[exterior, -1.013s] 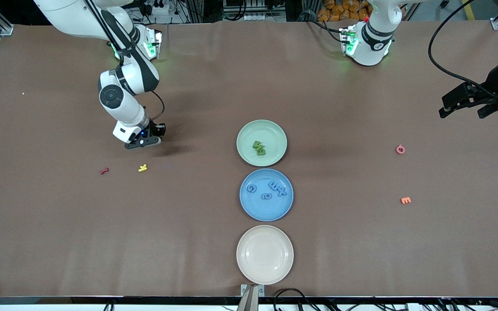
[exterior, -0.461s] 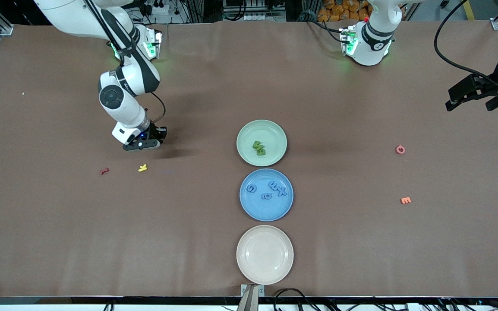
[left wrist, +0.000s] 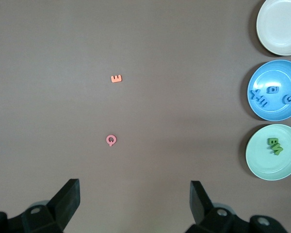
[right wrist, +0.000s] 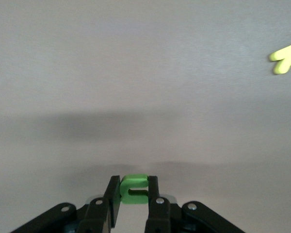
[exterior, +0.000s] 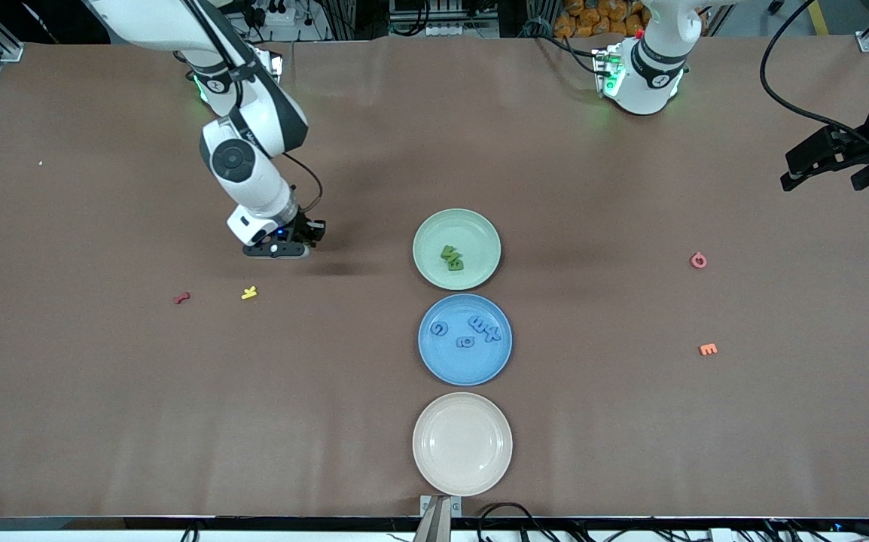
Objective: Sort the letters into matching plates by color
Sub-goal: 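Carry the green c to the green plate and open the right gripper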
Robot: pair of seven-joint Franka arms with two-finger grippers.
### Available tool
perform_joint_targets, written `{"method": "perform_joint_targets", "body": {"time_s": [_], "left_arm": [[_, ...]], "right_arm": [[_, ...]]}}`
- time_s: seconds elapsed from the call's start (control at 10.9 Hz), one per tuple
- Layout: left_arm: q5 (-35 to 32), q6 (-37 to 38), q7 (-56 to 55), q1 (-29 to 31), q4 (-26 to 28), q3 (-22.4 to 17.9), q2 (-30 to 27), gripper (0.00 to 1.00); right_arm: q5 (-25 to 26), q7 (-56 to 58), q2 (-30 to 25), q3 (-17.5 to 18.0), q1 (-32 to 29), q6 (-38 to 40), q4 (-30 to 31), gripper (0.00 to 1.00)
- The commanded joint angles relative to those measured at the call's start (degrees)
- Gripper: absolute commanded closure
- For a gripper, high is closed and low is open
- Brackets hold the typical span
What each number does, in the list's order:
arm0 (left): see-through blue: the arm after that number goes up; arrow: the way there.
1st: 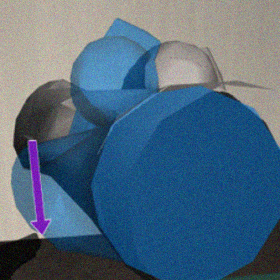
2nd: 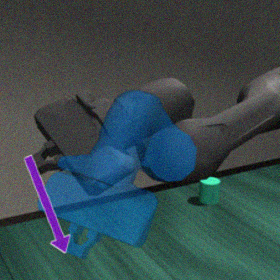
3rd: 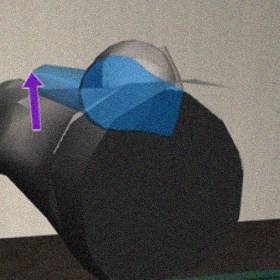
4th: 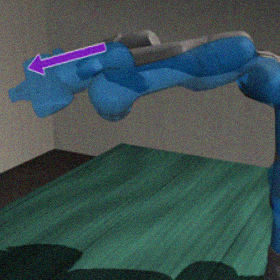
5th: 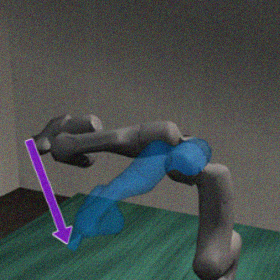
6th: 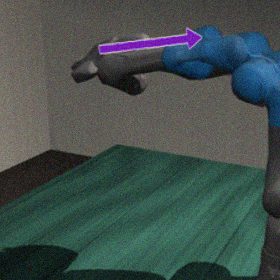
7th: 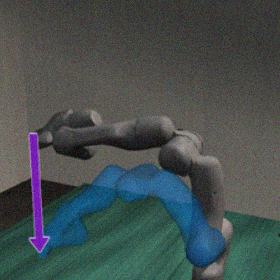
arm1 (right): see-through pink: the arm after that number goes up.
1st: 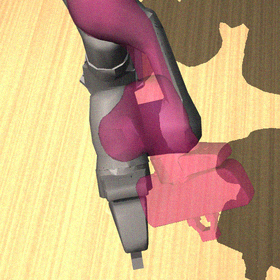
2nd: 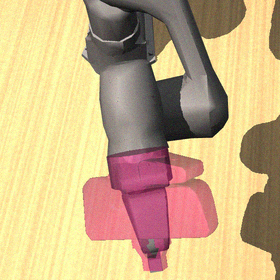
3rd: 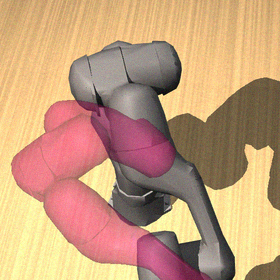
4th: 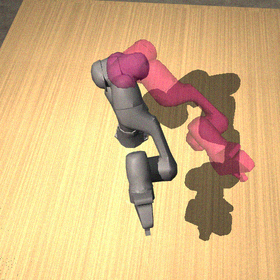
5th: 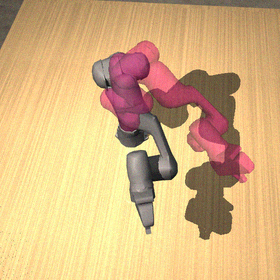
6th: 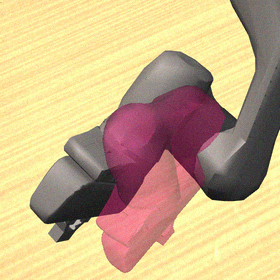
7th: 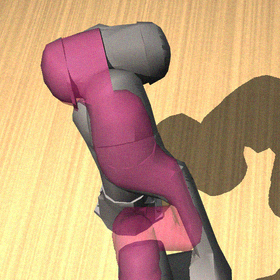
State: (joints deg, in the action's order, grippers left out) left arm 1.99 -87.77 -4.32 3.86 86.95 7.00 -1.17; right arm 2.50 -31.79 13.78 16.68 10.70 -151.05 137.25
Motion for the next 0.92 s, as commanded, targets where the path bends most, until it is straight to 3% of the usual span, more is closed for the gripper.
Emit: {"method": "perform_joint_targets", "body": {"time_s": [0.0,0.28,0.83], "left_arm": [[-0.5,0.9,0.5,-0.1,-0.6,0.1,0.2,0.00],[-0.9,0.9,0.4,-0.2,-0.5,1.3,0.0,0.00],[-0.8,1.0,1.3,0.1,-0.1,1.3,-0.1,0.00]], "right_arm": [[0.3,-13.0,3.3,0.2,6.0,1.6,-6.7,1.00],[0.5,-27.6,11.6,-0.4,14.7,4.7,-18.6,1.00],[0.4,-44.7,22.2,-6.7,27.8,4.8,-34.3,1.00]]}}
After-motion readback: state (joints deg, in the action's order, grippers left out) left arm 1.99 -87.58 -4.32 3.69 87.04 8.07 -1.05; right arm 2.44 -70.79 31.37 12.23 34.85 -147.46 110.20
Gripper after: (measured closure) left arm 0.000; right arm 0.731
